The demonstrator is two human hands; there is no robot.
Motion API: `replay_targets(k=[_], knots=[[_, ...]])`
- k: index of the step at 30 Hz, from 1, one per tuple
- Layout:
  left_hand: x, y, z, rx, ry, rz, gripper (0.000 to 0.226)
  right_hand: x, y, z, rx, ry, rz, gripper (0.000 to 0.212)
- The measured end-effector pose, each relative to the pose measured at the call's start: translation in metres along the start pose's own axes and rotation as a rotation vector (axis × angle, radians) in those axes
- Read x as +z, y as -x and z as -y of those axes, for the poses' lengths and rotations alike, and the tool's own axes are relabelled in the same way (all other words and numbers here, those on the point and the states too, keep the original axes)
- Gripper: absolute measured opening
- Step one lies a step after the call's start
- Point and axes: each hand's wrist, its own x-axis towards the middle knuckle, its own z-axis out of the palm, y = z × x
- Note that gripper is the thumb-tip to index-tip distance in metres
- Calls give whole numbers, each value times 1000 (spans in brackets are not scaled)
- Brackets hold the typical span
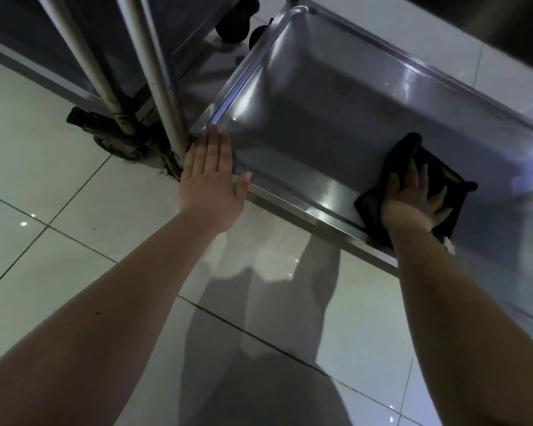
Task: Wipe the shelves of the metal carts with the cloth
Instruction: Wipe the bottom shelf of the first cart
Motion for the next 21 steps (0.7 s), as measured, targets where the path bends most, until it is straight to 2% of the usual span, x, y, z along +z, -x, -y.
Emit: replay_targets(k=[5, 15, 21], knots=[[2, 0, -1, 9, 10, -26, 71, 14, 16, 30, -90, 36, 6, 54], [5, 1, 1, 10, 19, -59, 73, 10, 11, 13, -120, -6, 13, 53], [3, 1, 0, 11, 18, -55, 73, 0, 2, -8, 50, -51, 14, 52]])
